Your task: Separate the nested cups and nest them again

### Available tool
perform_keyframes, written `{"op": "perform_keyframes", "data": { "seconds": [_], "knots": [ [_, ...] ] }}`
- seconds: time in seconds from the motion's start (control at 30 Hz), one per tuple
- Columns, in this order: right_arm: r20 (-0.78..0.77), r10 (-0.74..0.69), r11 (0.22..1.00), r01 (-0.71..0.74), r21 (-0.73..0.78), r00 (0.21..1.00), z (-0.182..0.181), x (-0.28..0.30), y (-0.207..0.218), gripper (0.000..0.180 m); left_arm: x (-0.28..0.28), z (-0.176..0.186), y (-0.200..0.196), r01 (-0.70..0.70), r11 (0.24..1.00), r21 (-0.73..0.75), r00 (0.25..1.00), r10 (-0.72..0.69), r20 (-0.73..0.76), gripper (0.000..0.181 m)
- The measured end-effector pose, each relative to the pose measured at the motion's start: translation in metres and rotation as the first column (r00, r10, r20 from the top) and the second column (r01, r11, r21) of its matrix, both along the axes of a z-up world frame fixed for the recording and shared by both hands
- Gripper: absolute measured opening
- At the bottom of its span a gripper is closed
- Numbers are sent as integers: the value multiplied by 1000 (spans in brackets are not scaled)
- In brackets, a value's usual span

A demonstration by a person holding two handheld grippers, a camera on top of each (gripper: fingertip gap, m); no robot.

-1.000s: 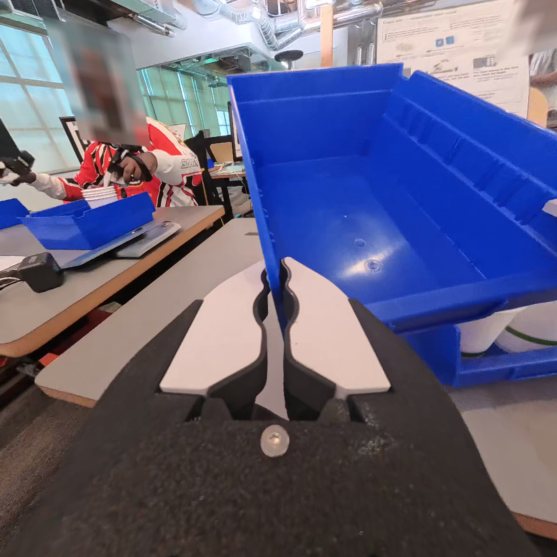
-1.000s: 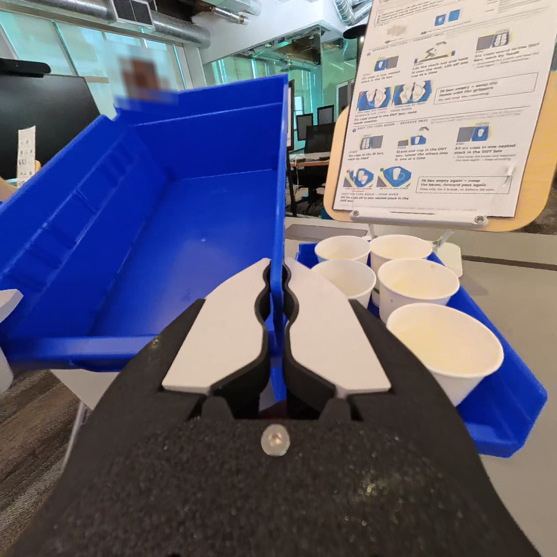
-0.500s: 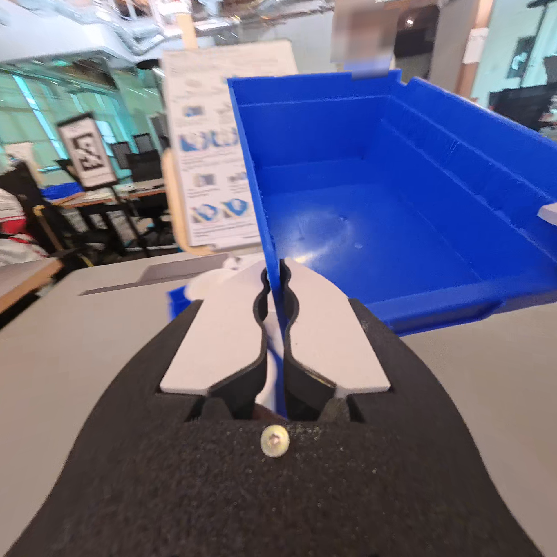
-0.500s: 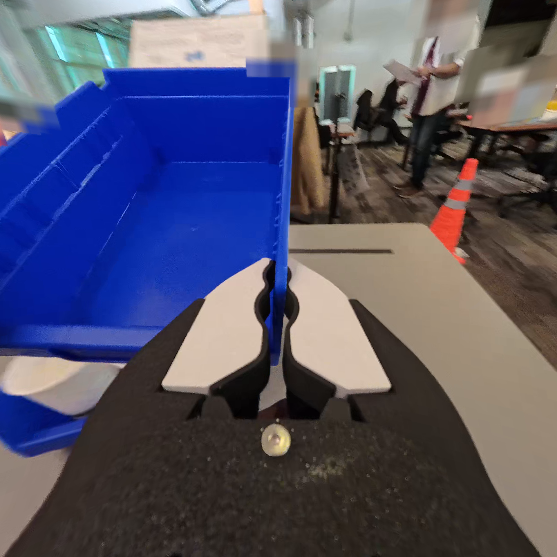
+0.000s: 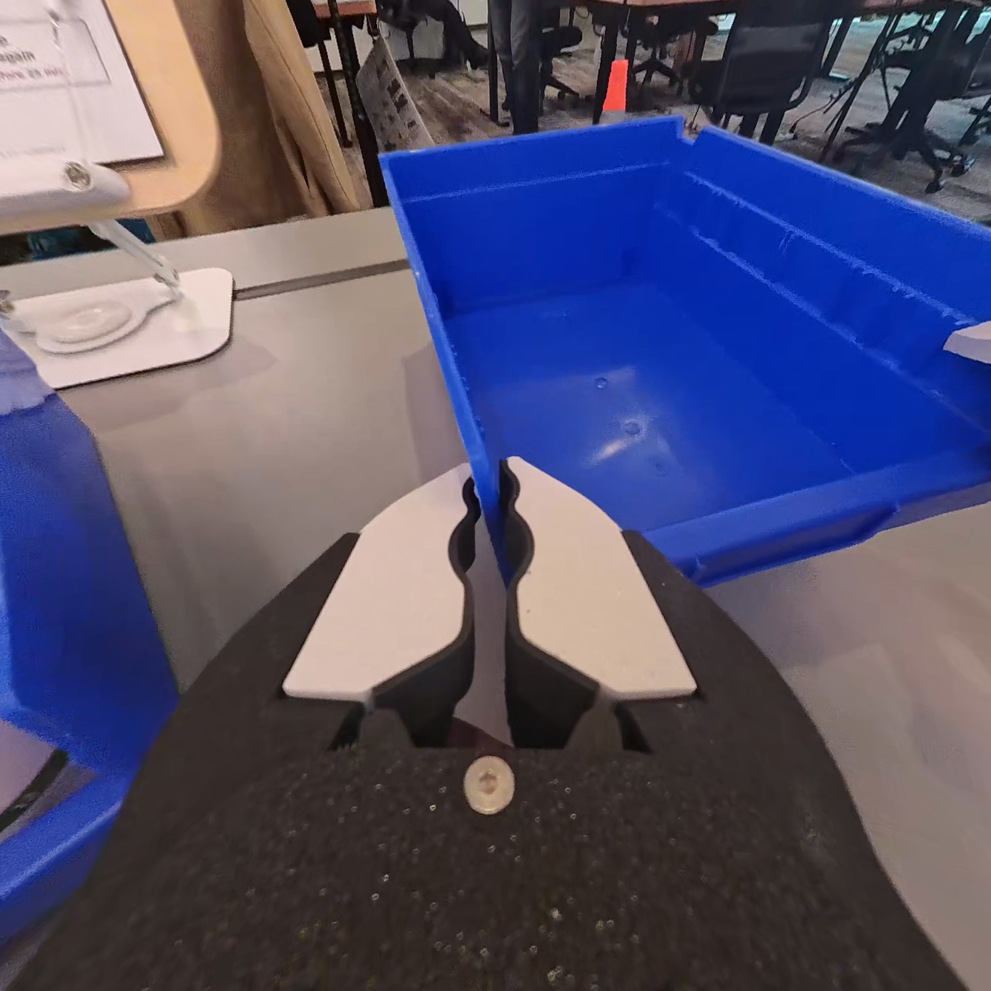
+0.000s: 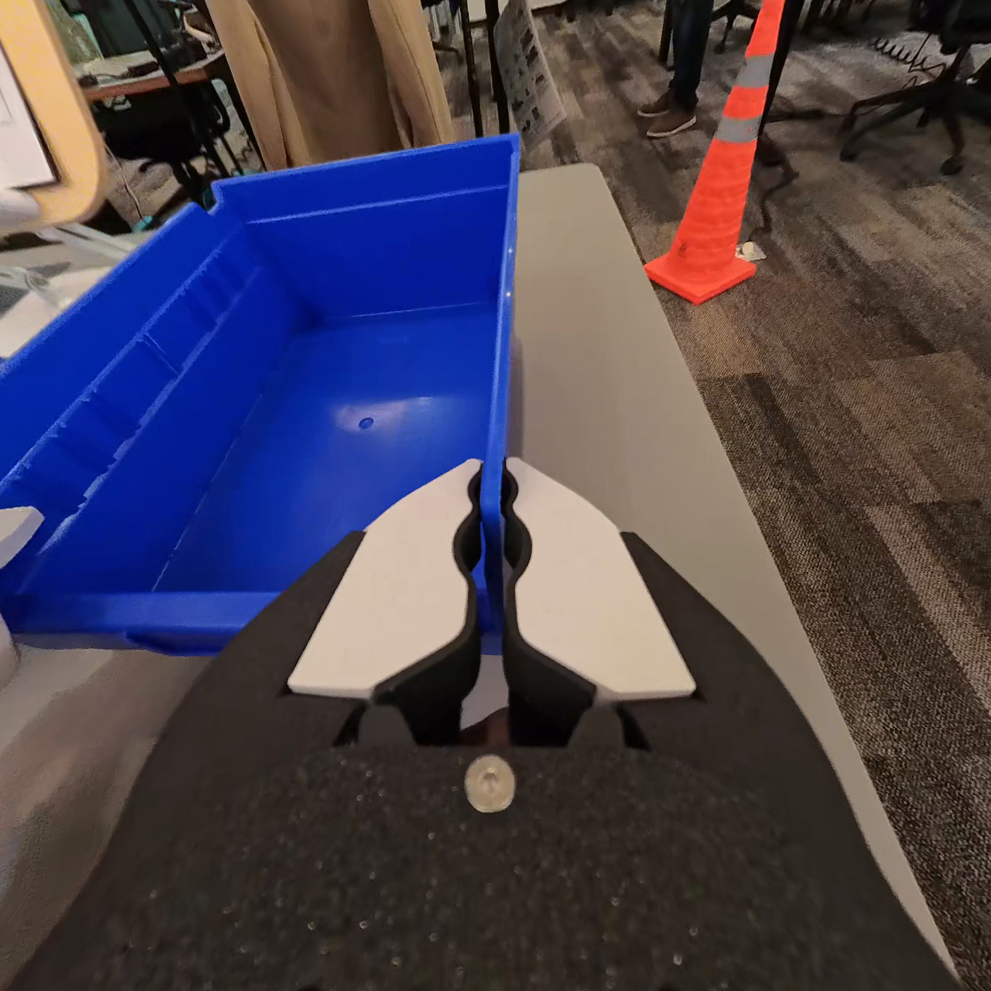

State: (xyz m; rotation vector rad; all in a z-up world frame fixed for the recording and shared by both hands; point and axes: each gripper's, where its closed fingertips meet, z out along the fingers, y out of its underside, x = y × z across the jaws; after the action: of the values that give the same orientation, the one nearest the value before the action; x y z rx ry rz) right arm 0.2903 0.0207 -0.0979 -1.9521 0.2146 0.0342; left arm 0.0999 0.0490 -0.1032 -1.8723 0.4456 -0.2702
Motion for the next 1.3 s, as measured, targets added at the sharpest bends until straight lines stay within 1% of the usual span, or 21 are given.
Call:
{"op": "perform_keyframes", "data": {
  "seconds": [0.1, 0.2, 0.27, 0.3, 0.37, 0.43, 0.47, 0.53, 0.57, 0.63, 0.7, 0.73, 0.77, 0.83, 0.93, 1.03, 1.17, 1.2, 1.23, 1.27, 1.3],
  "knots": [
    [18, 16, 1000, -16, -24, 1000, -14, 4, 2, 3, 4, -17, -1, 19, 999, -43, 1000, -19, 2, 7],
    [19, 19, 999, -19, -27, 1000, -29, 3, 1, 4, 3, -27, -3, 30, 999, -34, 999, -31, -10, 8],
    [45, 12, 1000, -12, -3, 999, -29, 3, 0, 3, 2, -29, -5, 21, 1000, -21, 999, -21, -24, 9],
    [40, 12, 1000, -12, -4, 999, -29, 3, 0, 3, 3, -29, -6, 22, 1000, -21, 999, -23, -25, 13],
    [45, -5, 1000, 5, -9, 999, -27, 5, -1, 6, 2, -29, -11, 30, 999, -40, 999, -31, -18, 43],
    [87, -43, 999, 42, 11, 995, -18, 9, -8, 26, -9, -19, -21, 52, 998, -36, 998, -53, -15, 47],
    [123, -81, 997, 78, 25, 989, -9, 13, -14, 31, -20, -10, -27, 61, 998, -19, 998, -61, -15, 50],
    [197, -142, 987, 125, 97, 970, 18, 9, -28, 34, -43, 16, -43, 86, 996, 30, 996, -85, -18, 50],
    [211, -129, 985, 101, 138, 969, 34, -6, -33, 34, -56, 31, -52, 102, 993, 61, 995, -101, -25, 49],
    [198, -22, 978, -20, 207, 980, 59, -62, -39, 33, -89, 57, -69, 128, 984, 121, 991, -122, -56, 49],
    [139, 189, 945, -218, 244, 972, 66, -146, -42, 33, -138, 76, -80, 92, 980, 178, 995, -85, -52, 46],
    [104, 310, 913, -327, 245, 945, 62, -193, -45, 33, -167, 78, -83, 57, 981, 187, 998, -50, -42, 46],
    [82, 407, 880, -415, 233, 910, 53, -236, -47, 33, -198, 74, -83, 8, 983, 185, 999, -2, -35, 46],
    [119, 482, 853, -496, 161, 868, 23, -292, -44, 33, -257, 55, -80, -101, 983, 153, 994, 104, -11, 45],
    [221, 442, 879, -469, 84, 869, -6, -320, -23, 33, -320, 18, -70, -233, 969, 81, 972, 233, 15, 45],
    [181, 423, 899, -437, 44, 888, -21, -330, 2, 32, -332, -11, -60, -257, 966, 4, 966, 257, 24, 45],
    [143, 398, 916, -401, -11, 906, -35, -330, 32, 31, -325, -29, -42, -262, 963, -58, 965, 263, 6, 41],
    [101, 434, 900, -434, -22, 895, -39, -337, 35, 28, -325, -31, -39, -274, 959, -69, 961, 275, 8, 33],
    [54, 468, 884, -467, -15, 882, -39, -345, 36, 18, -326, -32, -37, -297, 952, -75, 954, 299, 12, 24],
    [29, 450, 893, -450, -11, 893, -38, -344, 38, 13, -329, -32, -35, -318, 945, -71, 948, 319, 6, 16],
    [12, 422, 907, -422, -8, 907, -38, -341, 40, 3, -332, -32, -34, -332, 941, -66, 943, 332, -7, 14]
  ]
}}
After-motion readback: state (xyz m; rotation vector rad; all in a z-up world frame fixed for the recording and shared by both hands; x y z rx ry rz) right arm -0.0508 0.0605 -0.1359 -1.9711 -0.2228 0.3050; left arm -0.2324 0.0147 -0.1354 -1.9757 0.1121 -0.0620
